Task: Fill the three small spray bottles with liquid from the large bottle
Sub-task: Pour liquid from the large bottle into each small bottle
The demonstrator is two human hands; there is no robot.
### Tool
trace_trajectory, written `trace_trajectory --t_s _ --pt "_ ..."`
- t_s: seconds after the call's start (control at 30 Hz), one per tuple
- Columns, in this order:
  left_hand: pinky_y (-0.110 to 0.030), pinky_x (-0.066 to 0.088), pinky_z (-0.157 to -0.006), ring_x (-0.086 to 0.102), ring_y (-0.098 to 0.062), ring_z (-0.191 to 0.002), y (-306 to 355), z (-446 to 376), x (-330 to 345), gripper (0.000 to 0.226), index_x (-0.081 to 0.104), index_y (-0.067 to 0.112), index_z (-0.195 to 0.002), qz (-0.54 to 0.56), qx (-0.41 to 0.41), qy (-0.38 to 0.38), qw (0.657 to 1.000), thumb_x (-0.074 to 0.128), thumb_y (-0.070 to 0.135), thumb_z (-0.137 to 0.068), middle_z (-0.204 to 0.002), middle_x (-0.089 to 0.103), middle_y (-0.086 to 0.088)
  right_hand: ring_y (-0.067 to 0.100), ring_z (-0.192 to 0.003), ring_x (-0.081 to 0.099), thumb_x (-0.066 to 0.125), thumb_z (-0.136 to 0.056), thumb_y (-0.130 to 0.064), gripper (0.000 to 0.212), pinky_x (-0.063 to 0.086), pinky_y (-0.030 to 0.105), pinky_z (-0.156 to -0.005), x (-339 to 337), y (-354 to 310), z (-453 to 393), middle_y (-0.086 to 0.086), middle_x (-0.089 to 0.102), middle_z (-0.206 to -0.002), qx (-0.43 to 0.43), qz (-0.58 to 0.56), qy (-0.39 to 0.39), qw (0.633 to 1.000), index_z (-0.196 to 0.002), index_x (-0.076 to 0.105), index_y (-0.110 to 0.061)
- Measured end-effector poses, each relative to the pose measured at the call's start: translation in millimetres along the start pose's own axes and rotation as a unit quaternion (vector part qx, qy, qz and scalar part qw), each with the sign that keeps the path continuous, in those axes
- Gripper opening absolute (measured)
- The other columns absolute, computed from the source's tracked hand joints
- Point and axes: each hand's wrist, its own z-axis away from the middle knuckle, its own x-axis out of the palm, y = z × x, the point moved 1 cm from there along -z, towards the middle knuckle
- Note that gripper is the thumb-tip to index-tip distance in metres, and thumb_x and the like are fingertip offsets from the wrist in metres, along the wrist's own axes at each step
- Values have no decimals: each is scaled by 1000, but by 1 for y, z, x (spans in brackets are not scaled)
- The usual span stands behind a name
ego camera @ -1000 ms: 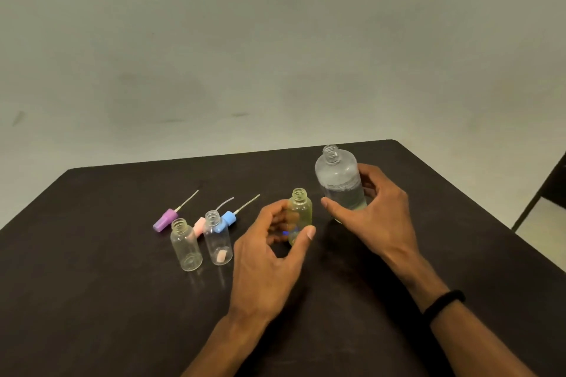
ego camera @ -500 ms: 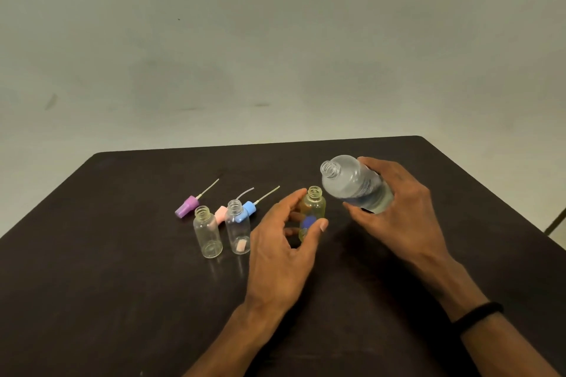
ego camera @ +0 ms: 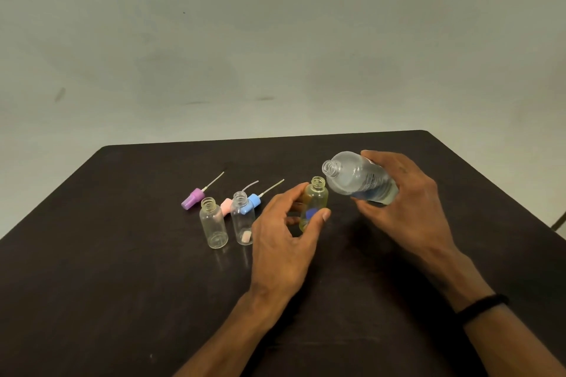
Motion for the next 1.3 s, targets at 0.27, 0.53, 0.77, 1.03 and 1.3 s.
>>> trace_trajectory --t_s 0.27,0.53,0.77,1.03,1.3 --pt "-20 58 -90 68 0 -108 -1 -1 0 49 68 28 -136 -4 1 -7 1000 81 38 -89 -118 71 14 26 -123 64 98 -69 -11 80 56 50 -106 0 0 1 5 67 -136 -20 12 4 1000 -141 64 -16" --pt "-25 60 -89 69 -3 -105 -2 -1 0 48 69 27 -134 1 0 -17 1000 82 36 -89 -114 72 13 29 -126 62 98 -66 -8 85 53 57 -108 -1 2 -1 8 66 -138 -31 28 1 999 -143 63 -17" --pt "-26 61 -89 70 -3 -105 -4 -1 0 50 68 26 -136 -2 2 -19 1000 82 38 -89 -116 72 12 30 -128 61 97 -68 -9 84 52 60 -108 -1 3 0 8 65 -139 -37 31 3 999 -144 62 -18" --pt "-21 60 -88 69 0 -104 -4 -1 0 50 67 28 -135 0 2 -20 1000 82 37 -88 -116 71 14 32 -130 60 98 -68 -7 86 50 64 -108 -1 5 1 10 65 -140 -34 37 5 999 -145 62 -16" --pt "-22 60 -88 69 -2 -104 -4 -2 0 51 68 26 -136 -1 -1 -21 1000 82 37 -88 -117 71 13 31 -131 59 97 -68 -5 86 48 62 -111 -2 3 0 9 64 -141 -35 43 10 998 -146 61 -17"
